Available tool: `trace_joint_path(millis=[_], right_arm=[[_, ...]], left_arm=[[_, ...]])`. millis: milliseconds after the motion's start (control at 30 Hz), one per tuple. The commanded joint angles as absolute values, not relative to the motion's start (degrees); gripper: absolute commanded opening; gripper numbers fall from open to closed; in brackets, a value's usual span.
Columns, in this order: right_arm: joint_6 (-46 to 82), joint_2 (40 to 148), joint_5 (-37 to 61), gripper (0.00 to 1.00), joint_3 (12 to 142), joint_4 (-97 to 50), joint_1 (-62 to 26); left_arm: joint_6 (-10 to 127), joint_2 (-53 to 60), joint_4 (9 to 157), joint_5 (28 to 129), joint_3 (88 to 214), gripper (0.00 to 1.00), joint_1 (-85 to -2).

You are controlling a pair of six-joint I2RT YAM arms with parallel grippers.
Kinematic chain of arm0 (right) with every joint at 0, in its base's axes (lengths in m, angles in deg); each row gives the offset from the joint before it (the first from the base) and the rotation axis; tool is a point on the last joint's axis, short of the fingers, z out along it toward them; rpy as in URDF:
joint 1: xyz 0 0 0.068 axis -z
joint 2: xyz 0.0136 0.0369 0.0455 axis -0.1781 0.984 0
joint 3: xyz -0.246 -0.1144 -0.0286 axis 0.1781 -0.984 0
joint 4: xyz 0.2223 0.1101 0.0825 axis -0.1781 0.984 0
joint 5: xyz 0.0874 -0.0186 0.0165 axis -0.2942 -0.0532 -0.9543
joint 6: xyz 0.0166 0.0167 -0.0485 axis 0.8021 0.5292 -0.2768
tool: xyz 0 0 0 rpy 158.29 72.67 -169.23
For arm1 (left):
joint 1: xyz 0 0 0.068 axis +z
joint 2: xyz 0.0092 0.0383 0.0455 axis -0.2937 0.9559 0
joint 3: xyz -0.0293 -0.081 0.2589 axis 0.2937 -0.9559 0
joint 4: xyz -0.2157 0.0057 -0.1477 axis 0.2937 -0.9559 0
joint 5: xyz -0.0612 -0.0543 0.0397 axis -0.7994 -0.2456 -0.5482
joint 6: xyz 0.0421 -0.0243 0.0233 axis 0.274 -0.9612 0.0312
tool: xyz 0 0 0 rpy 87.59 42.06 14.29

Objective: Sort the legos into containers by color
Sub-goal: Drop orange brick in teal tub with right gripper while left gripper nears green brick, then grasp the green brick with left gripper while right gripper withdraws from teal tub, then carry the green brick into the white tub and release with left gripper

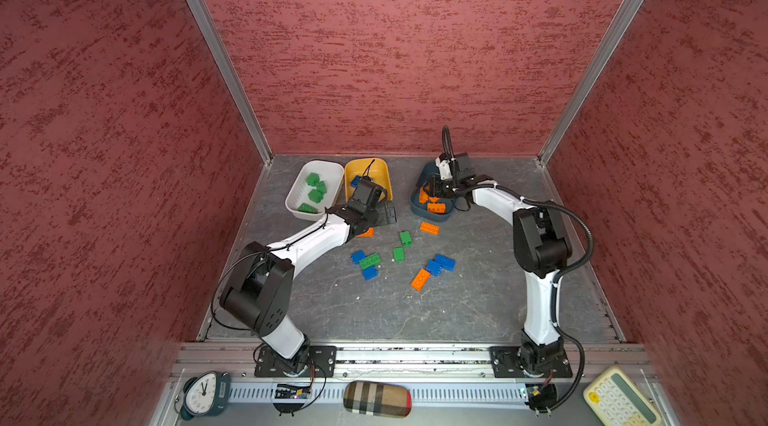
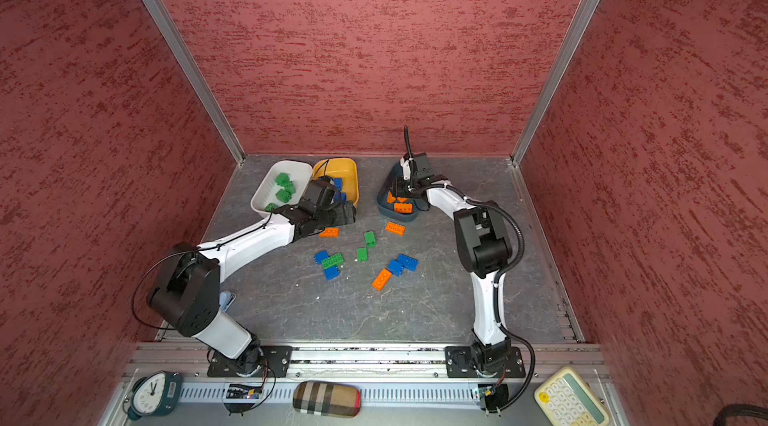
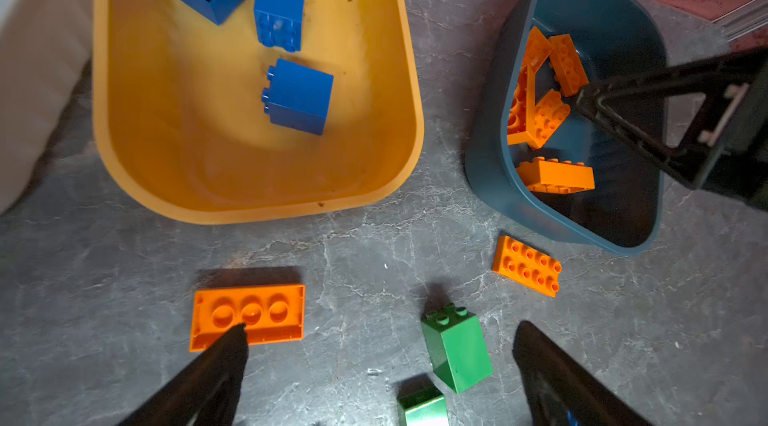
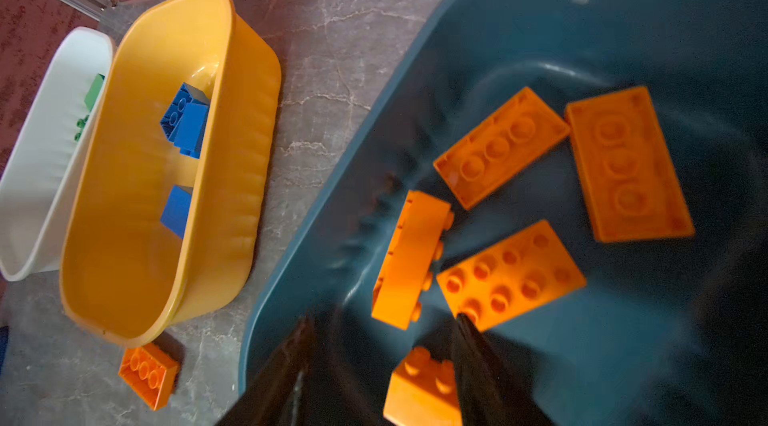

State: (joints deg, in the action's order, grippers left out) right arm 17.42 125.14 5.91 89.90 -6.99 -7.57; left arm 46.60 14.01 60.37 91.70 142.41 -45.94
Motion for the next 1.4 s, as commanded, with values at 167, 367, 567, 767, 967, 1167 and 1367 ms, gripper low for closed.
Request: trace_joint_path(millis=[167,367,567,767,967,1167,1367], right_arm=[[21.2,109.0,12.0,0.99,75.5,-18.4,-7.4],[25.0,99.1,25.1,0.99,65.3,-23.3,-7.4],[25.7,91.6,31.5,0.99,58.1,-25.0,-7.3],[27.7,89.8,34.1,0.99,53.9,-26.5,-6.9],[27.5,90.8,30.0,0.99,55.4,-26.0,-6.9],[26.5,92.9,25.2,0.99,58.1,-24.5,-7.0],[26.6,93.4,23.5,0.99,59.1,-24.0,-6.9]], left_arm=[[50.5,18.6,54.6,90.8,148.3,0.99,-49.2],[50.3,24.2,48.5,94.0,153.5,1.00,-53.3],[50.4,33.1,40.9,99.8,162.2,1.00,-57.8],[50.6,38.1,38.3,106.3,166.0,0.92,-61.2],[46.3,41.6,36.1,104.7,167.5,0.77,-61.8],[46.5,42.4,36.4,104.1,167.8,0.70,-61.8],[46.8,43.6,36.8,103.1,168.7,0.60,-61.3]])
